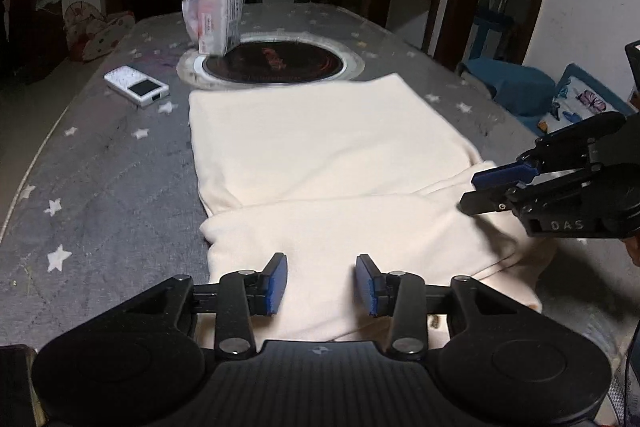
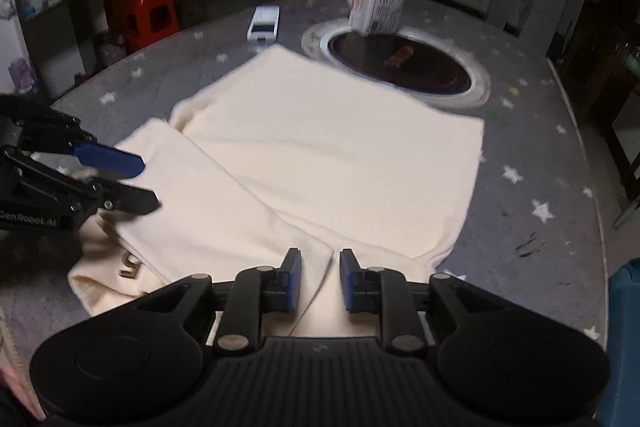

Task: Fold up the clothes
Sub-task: 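Move both open grippers to the sweatshirt hem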

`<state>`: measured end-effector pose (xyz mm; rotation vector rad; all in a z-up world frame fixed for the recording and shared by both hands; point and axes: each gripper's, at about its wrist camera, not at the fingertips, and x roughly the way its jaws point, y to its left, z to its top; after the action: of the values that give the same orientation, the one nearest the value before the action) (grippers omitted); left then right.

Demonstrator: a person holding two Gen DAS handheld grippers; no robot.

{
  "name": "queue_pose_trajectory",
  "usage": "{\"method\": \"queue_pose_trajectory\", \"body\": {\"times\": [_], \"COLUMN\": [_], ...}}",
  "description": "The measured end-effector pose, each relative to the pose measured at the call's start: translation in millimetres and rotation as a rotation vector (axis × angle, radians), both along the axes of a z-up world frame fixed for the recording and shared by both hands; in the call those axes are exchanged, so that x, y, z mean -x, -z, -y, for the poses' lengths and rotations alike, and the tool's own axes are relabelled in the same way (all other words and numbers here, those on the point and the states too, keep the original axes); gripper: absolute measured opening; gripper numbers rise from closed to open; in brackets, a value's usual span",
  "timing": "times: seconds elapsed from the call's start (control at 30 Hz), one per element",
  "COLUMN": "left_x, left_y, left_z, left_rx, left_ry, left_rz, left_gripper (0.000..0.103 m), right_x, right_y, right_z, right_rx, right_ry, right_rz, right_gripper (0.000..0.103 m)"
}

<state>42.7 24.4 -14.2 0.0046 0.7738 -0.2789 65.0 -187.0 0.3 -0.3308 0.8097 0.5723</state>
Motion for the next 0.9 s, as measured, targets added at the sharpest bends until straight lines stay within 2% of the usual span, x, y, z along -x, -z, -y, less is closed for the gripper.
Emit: {"method": "queue_pose_trajectory", "body": {"times": [0.13, 0.27, 0.33, 0.43, 0.53, 0.73, 0.9], "left_x": [2.7, 1.8, 3.2, 5.2, 9.4, 15.1, 26.6], "left_y": [-4.6, 3.7, 6.9, 3.0, -2.0, 3.2, -5.2], "left_z": [8.1, 18.7, 22.4, 22.7, 20.9, 22.1, 20.6], "left_rx": [-0.008, -0.019, -0.033, -0.032, -0.023, -0.057, -0.06], "left_ry": [0.025, 0.039, 0.039, 0.031, 0.025, 0.015, 0.014], "left_rz": [0.014, -0.009, -0.005, -0.007, 0.008, -0.008, 0.014], "left_gripper": [0.043, 0.043, 0.047, 0.049, 0.058, 0.059, 0.067], "right_x": [15.2, 19.7, 20.7, 23.4, 26.6, 31.8, 41.5], "right_y": [-12.0, 1.5, 11.8, 9.2, 3.0, 6.9, 0.1], "right_z": [-0.4, -5.1, -6.2, -5.4, -0.8, 3.3, 8.7], "right_rx": [-0.031, -0.021, -0.011, -0.021, -0.055, -0.054, -0.043], "right_ry": [-0.055, -0.066, -0.059, -0.05, -0.038, -0.02, -0.023], "right_rz": [-0.003, -0.05, -0.071, -0.062, -0.052, -0.05, -0.025], "right_gripper": [0.02, 0.02, 0.021, 0.022, 0.031, 0.031, 0.035]}}
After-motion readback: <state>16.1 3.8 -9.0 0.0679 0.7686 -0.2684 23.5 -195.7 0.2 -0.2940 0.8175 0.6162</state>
